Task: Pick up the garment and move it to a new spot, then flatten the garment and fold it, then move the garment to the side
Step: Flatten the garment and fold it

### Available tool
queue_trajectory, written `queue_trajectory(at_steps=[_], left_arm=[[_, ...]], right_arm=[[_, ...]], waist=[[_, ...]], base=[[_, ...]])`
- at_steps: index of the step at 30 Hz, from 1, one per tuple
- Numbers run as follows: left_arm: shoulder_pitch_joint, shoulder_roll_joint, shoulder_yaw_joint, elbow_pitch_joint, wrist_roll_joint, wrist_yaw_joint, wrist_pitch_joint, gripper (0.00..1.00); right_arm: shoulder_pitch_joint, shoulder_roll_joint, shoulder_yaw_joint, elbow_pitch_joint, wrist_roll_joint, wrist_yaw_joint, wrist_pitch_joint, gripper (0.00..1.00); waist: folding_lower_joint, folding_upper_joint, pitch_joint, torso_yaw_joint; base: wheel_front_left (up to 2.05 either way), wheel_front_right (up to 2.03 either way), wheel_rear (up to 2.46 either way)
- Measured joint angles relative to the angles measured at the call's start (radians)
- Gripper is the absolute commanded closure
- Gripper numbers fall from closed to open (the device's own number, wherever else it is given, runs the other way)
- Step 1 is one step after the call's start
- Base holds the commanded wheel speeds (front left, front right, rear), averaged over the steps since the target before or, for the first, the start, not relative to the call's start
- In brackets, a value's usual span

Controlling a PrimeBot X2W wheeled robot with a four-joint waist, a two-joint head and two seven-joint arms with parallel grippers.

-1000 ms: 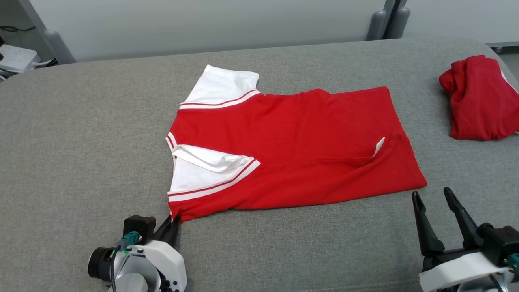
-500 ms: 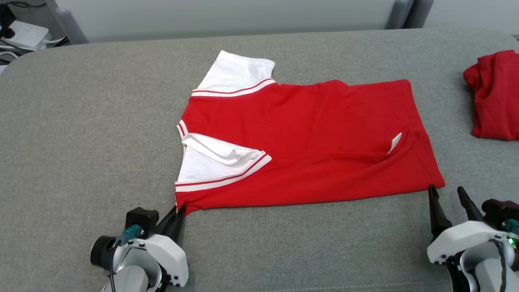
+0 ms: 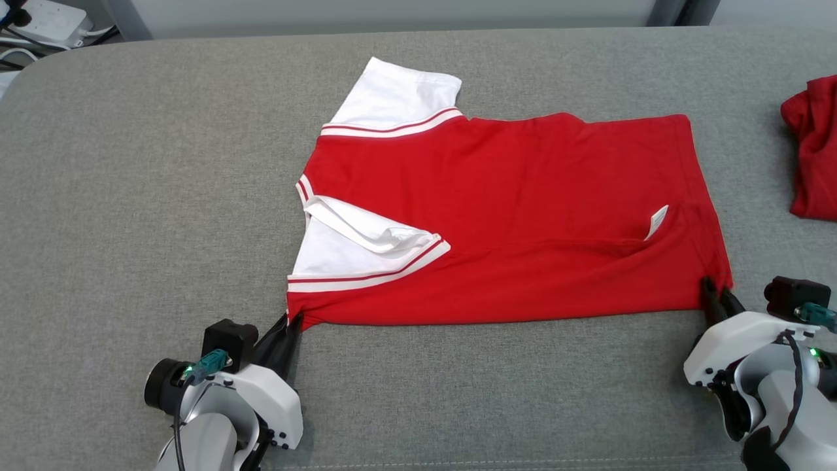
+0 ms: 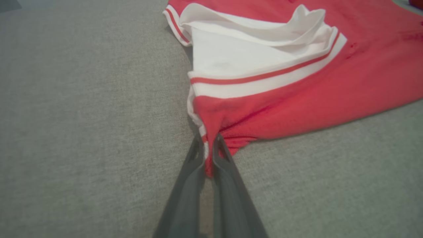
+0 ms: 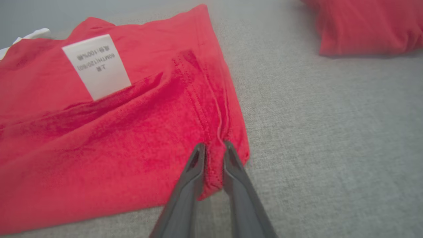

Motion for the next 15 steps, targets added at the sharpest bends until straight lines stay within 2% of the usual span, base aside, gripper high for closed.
queue_trajectory(at_steps=[1,8,15], left_arm=[[-0.001,0.0,-0.002,-0.004,0.0,-0.001,0.0,1.0],[-0.001,0.001,0.003,-0.023,0.0,0.001,0.0,1.0],[0.004,0.009,0.01,-0.046,-0.005,0.004,0.001,1.0]], right_arm=[[-0.01,-0.002,0.007,0.013,0.0,0.0,0.0,1.0],[-0.024,-0.025,0.0,0.034,0.006,0.004,-0.002,1.0],[0.07,-0.024,-0.036,-0.048,-0.02,0.004,-0.002,1.0]], waist=[[0.0,0.0,0.002,0.002],[0.0,0.0,0.0,0.007],[0.0,0.0,-0.016,-0.008]], base=[[0.0,0.0,0.0],[0.0,0.0,0.0],[0.0,0.0,0.0]])
